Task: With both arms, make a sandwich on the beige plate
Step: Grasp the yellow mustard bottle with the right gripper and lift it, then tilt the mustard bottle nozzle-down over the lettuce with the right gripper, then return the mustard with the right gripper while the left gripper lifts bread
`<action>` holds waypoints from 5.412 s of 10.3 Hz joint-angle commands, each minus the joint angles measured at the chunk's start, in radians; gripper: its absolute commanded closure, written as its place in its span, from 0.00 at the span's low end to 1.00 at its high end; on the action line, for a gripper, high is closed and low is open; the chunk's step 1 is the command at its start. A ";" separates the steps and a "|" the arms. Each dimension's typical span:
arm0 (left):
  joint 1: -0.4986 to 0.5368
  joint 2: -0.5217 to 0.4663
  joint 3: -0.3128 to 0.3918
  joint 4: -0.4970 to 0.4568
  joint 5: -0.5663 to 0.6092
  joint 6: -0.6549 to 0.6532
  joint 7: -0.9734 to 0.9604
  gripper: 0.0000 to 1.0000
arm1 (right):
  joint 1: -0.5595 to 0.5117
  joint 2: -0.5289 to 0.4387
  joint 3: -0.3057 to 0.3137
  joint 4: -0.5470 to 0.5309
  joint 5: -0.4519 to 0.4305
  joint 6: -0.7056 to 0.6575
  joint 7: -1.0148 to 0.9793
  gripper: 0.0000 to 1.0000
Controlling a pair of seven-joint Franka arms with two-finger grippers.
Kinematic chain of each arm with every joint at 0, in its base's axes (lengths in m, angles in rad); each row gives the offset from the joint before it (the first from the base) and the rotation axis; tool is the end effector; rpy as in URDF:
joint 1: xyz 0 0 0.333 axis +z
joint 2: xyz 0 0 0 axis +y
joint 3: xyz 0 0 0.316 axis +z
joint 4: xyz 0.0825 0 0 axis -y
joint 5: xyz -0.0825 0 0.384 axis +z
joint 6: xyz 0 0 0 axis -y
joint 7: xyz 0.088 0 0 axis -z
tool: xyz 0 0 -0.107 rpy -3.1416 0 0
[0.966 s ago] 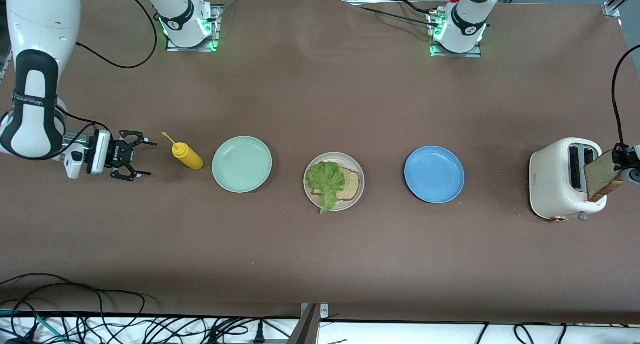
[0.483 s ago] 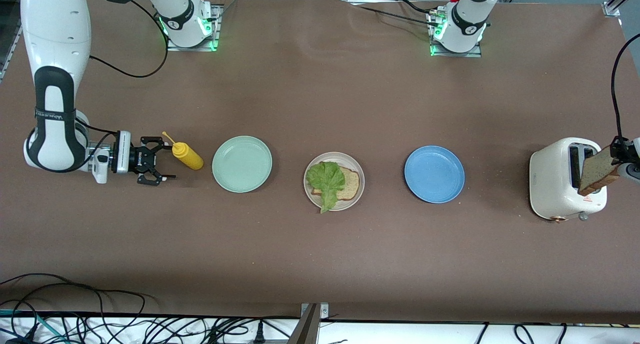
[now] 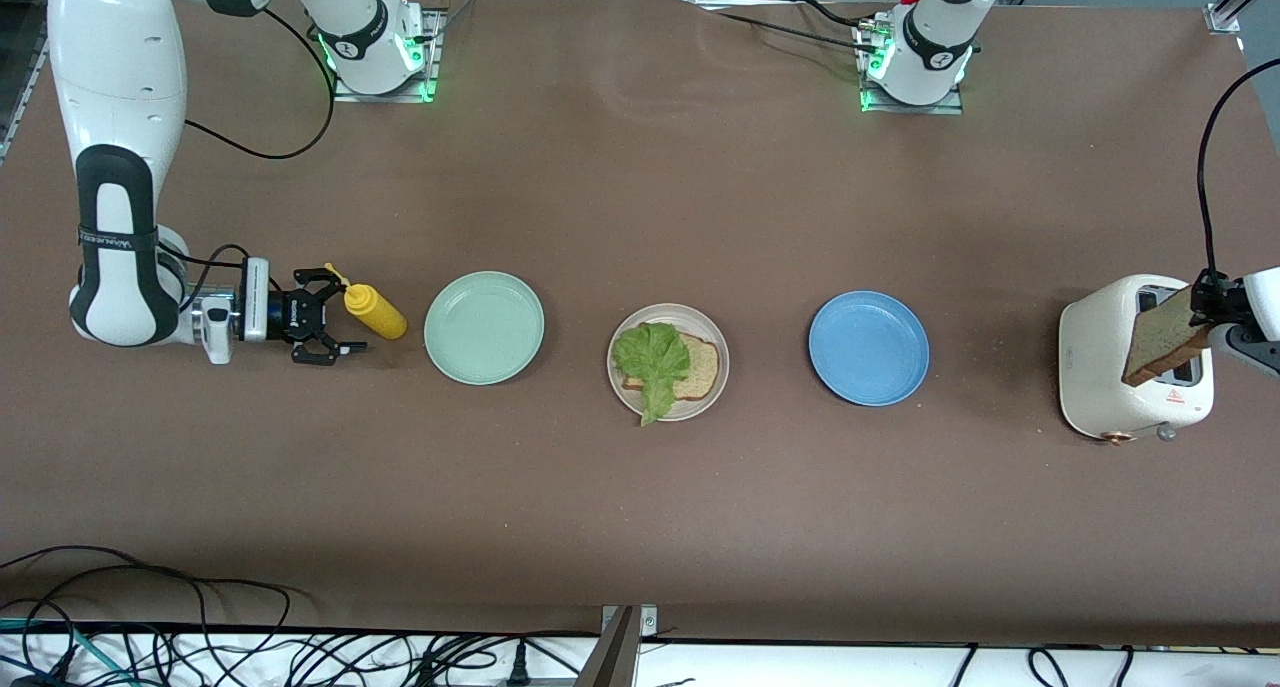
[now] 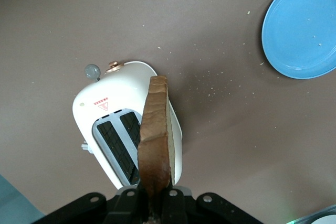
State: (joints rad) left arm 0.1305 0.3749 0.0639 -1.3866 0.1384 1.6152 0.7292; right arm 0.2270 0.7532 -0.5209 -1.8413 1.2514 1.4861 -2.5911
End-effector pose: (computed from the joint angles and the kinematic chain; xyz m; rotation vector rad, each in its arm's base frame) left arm 0.6429 0.1344 0.4881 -2.9305 0.8328 0.3087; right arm 0.5693 -0.0483 0.1485 -1.4234 -1.5638 -0.8197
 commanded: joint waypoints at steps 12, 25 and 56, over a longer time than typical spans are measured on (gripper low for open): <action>-0.005 -0.001 0.007 0.018 -0.020 -0.026 -0.002 1.00 | 0.087 0.011 -0.017 0.198 -0.029 -0.012 0.449 1.00; -0.020 0.007 0.005 0.017 -0.020 -0.026 -0.007 1.00 | 0.862 -0.006 -0.363 0.450 -0.671 0.177 1.564 1.00; -0.092 0.002 0.005 0.018 -0.132 -0.127 -0.108 1.00 | 0.812 0.039 -0.404 0.598 -0.597 0.180 1.815 1.00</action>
State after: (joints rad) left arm 0.0677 0.3803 0.0617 -1.3860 0.0504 1.5284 0.6492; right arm 1.0793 0.8402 -0.9349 -1.2102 0.5797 1.6812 -0.7245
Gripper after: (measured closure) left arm 0.907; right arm 0.952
